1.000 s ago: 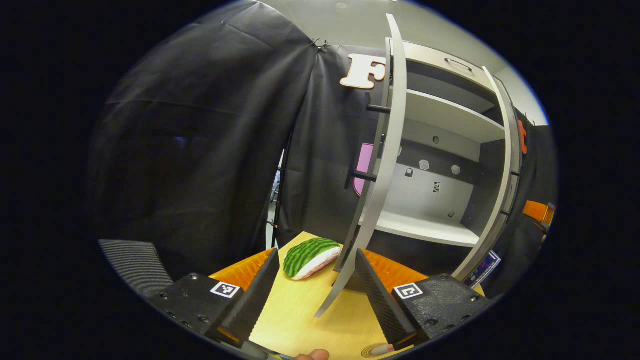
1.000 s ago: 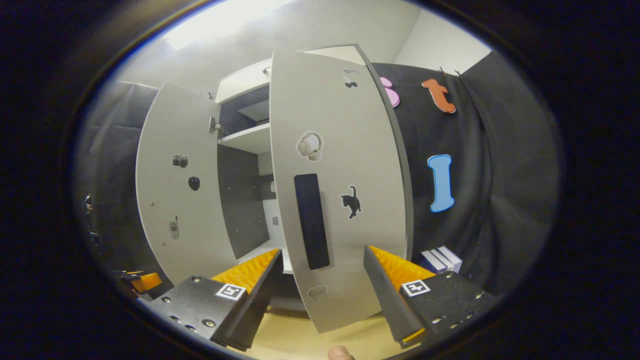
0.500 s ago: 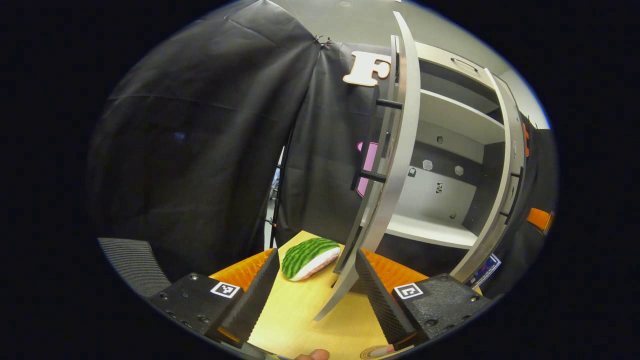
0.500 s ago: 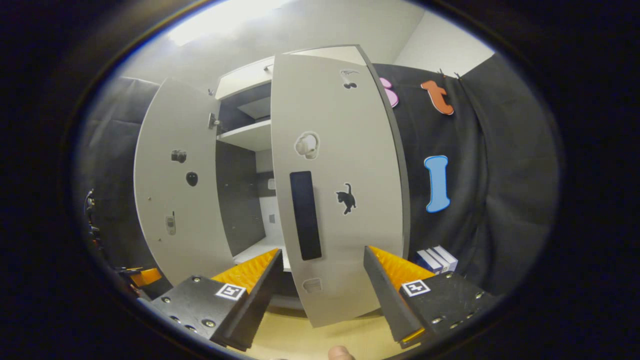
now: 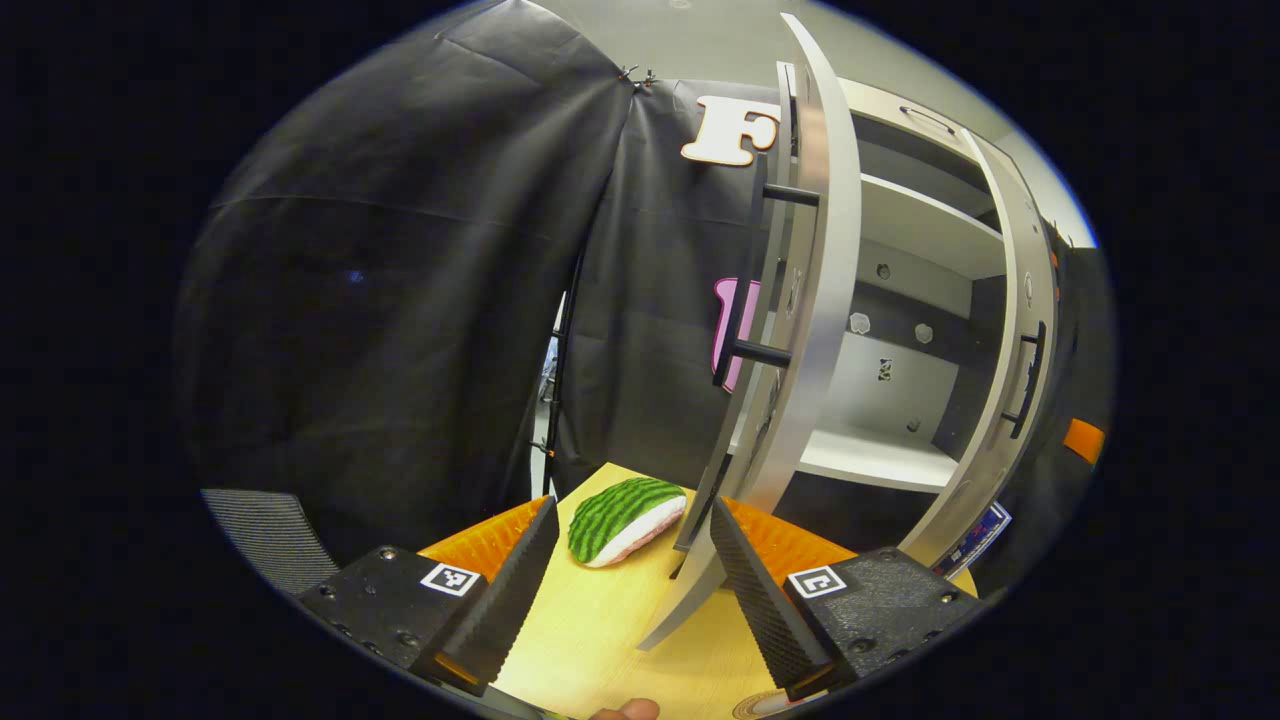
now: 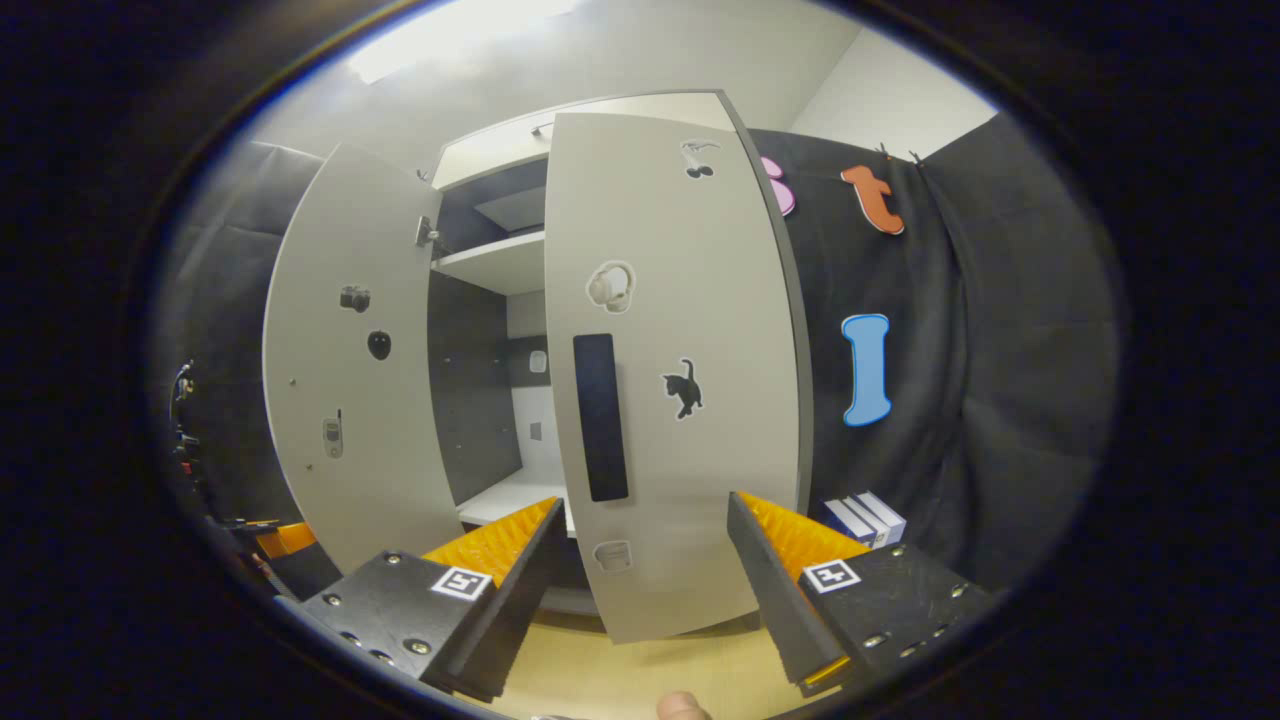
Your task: Grasp the bottle in the cabinet with the left hand and place it on the coaster, then close the right door with the right hand and the left door with the left hand.
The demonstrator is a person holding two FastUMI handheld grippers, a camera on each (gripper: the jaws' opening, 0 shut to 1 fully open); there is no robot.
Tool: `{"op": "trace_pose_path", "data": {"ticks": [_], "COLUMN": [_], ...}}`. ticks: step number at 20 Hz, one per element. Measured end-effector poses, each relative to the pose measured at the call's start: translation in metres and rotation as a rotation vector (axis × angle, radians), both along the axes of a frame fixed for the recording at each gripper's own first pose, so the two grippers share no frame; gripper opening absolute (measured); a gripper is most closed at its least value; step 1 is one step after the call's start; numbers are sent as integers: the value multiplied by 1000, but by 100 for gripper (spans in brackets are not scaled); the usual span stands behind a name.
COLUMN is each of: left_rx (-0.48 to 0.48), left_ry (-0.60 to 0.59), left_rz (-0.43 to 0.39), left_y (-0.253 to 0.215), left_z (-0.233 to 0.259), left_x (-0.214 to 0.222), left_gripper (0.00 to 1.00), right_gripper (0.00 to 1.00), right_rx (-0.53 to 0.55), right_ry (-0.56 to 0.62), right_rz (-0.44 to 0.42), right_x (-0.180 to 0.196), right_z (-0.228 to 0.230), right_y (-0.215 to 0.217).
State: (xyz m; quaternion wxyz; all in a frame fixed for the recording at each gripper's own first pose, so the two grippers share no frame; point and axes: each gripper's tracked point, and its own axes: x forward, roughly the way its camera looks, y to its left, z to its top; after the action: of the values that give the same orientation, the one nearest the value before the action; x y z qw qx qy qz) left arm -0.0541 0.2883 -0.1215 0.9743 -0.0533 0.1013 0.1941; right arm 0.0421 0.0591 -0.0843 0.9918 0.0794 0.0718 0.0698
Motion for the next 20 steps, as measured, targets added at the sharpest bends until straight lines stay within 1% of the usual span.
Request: {"op": "trace_pose_path", "data": {"ticks": [2,3,4,8,9,10,11,13,14,15,17,18,19,20], "left_rx": [5,8,11,41,48,53,51,35,31,31,38,38,34,29], "left_ry": [3,5,8,35,38,39,38,39,40,41,42,42,41,40], "left_rz": [-6,-9,-12,-41,-45,-49,-54,-66,-69,-72,-77,-81,-86,-94], "left_y": [1,1,1,-1,-2,-2,-4,-8,-10,-11,-15,-17,-20,-24], "left_z": [0,-1,-1,-4,-5,-5,-5,-6,-6,-7,-8,-7,-8,-8], "left_x": [2,2,3,5,5,5,6,8,7,7,8,8,9,9], "left_gripper": [96,92,96,95,89,88,94,94,96,94,93,93,93,93], "right_gripper": [98,98,98,98,98,98,98,98,98,98,98,93,98,98], "right_rx": [0,0,-1,2,1,0,0,2,2,2,1,1,0,0], "right_ry": [3,5,7,11,12,13,15,16,16,18,19,20,21,22], "right_rz": [0,2,5,16,19,21,24,27,27,27,25,23,22,20], "right_x": [2,3,4,7,8,9,9,9,9,9,8,8,7,6], "right_z": [-2,-2,-4,-5,-5,-6,-7,-7,-9,-8,-10,-10,-11,-11], "right_y": [1,2,2,6,6,6,5,6,5,4,2,0,-2,-4]}}
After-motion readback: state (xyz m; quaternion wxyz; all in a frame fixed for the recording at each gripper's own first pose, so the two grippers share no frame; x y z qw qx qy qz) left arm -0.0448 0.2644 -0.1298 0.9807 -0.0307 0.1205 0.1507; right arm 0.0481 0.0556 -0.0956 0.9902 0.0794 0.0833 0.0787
